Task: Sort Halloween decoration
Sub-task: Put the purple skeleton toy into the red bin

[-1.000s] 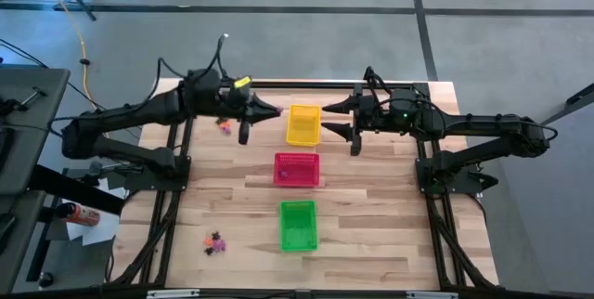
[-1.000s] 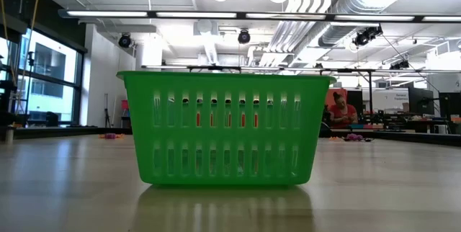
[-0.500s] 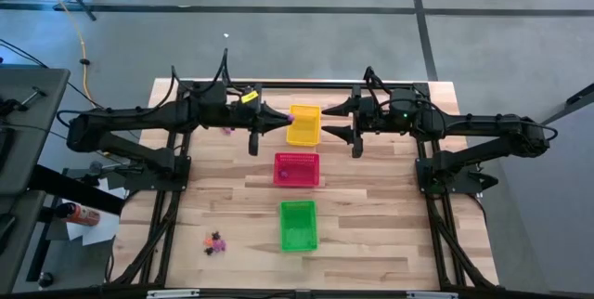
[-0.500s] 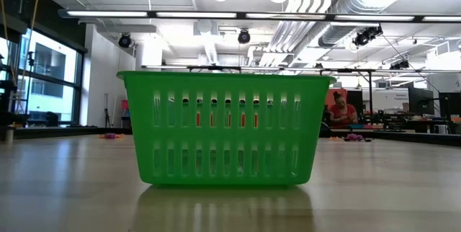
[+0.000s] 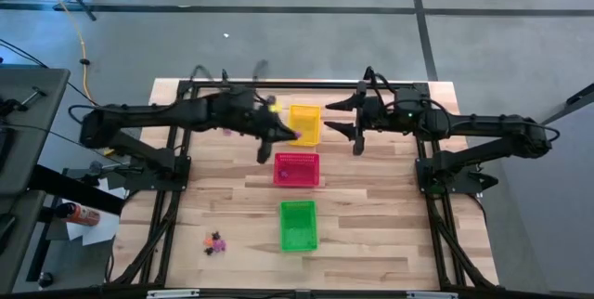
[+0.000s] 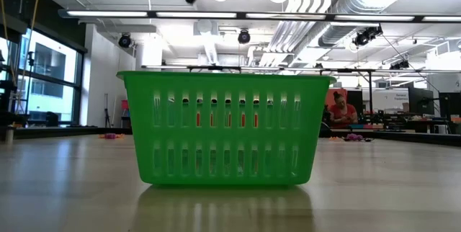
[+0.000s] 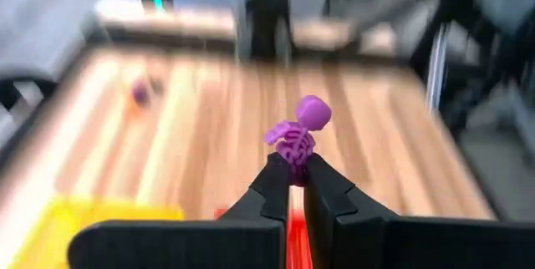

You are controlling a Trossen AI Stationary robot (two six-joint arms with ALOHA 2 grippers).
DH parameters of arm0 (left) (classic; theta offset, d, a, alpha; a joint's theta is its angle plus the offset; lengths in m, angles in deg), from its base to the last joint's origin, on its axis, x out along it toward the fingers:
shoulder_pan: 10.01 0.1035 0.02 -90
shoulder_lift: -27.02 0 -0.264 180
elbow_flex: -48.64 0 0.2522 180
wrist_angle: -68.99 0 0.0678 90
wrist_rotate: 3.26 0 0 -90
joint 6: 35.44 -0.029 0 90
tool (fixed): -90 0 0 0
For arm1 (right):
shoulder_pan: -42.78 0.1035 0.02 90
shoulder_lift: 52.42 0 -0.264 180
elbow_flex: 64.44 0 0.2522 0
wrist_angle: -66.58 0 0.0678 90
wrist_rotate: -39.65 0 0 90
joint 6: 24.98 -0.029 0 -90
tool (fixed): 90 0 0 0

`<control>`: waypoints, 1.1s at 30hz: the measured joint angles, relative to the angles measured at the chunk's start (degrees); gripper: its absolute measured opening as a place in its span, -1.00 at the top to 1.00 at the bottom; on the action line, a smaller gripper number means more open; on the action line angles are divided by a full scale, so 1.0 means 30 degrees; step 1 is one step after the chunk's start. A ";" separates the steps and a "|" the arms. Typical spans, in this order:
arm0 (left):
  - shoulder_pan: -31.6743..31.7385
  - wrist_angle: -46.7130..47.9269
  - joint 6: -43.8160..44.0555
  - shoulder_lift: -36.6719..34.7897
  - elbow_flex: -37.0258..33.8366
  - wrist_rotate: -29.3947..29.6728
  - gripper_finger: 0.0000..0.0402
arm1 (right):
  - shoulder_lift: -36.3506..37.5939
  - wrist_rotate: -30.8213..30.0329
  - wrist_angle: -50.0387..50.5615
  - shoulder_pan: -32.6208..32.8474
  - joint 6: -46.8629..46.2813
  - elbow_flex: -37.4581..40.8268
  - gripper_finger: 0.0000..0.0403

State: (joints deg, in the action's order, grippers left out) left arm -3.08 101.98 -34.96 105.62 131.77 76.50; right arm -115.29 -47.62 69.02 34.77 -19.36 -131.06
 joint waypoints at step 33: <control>-0.0632 0.3728 -0.1738 1.0221 0.0862 0.1158 0.49 | 0.0436 -0.0399 0.1602 -0.0458 -0.0211 0.0007 0.01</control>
State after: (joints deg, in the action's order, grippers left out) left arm -4.97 113.16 -40.18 136.28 134.36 79.97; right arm -113.98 -48.82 73.82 33.39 -19.99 -131.04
